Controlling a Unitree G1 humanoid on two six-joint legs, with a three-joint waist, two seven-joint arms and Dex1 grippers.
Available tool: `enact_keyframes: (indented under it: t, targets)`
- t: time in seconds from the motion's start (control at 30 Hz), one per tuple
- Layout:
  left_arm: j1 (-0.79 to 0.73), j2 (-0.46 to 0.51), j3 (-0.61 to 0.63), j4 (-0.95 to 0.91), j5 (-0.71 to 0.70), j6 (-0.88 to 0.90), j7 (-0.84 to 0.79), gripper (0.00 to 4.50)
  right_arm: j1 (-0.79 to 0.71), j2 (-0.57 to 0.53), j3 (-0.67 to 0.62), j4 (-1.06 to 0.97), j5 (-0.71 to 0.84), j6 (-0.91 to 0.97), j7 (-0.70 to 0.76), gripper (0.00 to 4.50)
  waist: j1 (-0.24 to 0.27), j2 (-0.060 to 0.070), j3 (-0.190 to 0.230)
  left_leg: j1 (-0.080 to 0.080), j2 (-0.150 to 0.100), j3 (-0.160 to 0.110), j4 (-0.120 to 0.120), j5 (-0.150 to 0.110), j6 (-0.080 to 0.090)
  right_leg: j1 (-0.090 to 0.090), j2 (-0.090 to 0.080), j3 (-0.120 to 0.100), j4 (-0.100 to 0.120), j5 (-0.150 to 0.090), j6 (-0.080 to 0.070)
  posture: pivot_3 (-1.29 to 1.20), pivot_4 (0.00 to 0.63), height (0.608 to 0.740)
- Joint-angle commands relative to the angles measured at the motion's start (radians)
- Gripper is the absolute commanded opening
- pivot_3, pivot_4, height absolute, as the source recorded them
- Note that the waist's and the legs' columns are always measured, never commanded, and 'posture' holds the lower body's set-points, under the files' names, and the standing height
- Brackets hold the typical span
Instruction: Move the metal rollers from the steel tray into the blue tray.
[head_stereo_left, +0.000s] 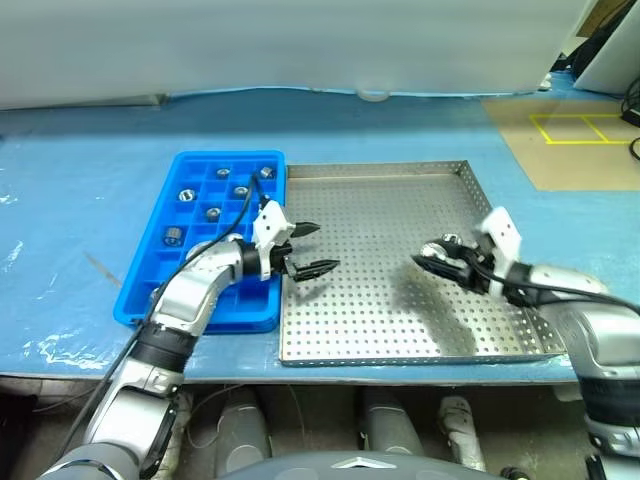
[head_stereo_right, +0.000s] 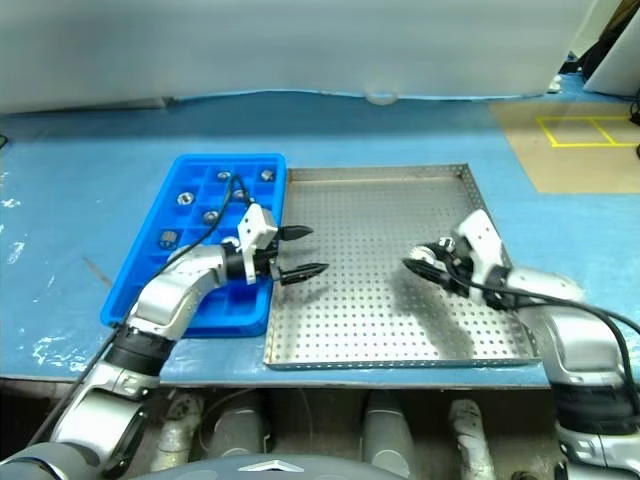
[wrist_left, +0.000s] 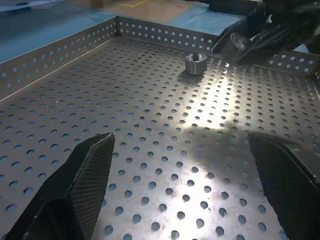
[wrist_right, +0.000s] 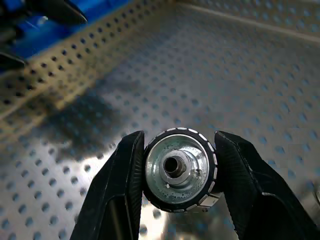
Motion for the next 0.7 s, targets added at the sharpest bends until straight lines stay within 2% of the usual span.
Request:
enact_keyframes:
  t: [0.03, 0.2, 0.37, 0.7]
  targets:
    - [0.043, 0.028, 0.074, -0.116, -0.022, 0.040, 0.067, 4.50, -0.135, 0.056, 0.108, 0.056, 0.014, -0.040, 0.062, 1.81, 0.014, 0.000, 0.000, -0.001, 0.000, 0.000, 0.000, 0.000, 0.000, 0.000, 0.000, 0.000, 0.000, 0.000, -0.001, 0.00, 0.150, 0.740]
    - [0.162, 0.091, 0.167, -0.253, -0.039, 0.097, 0.135, 4.50, -0.338, 0.183, 0.268, 0.233, -0.022, -0.128, 0.173, 1.81, 0.054, 0.000, 0.000, -0.002, 0.000, 0.000, -0.002, 0.000, 0.000, 0.000, -0.001, -0.002, -0.001, 0.000, -0.002, 0.16, 0.150, 0.740]
    - [0.313, 0.133, 0.271, -0.416, -0.074, 0.159, 0.212, 4.50, -0.487, 0.299, 0.362, 0.419, -0.064, -0.236, 0.278, 1.81, 0.089, -0.001, 0.001, -0.003, 0.000, -0.001, -0.003, 0.000, 0.000, -0.001, -0.001, -0.004, -0.001, -0.001, -0.003, 0.29, 0.150, 0.740]
    - [0.574, 0.165, 0.433, -0.669, -0.157, 0.237, 0.297, 4.50, -0.583, 0.465, 0.505, 0.705, -0.204, -0.454, 0.409, 1.81, 0.168, -0.002, 0.001, -0.004, 0.001, -0.005, -0.004, 0.000, -0.001, 0.000, -0.001, -0.007, 0.000, -0.001, -0.003, 0.51, 0.150, 0.740]
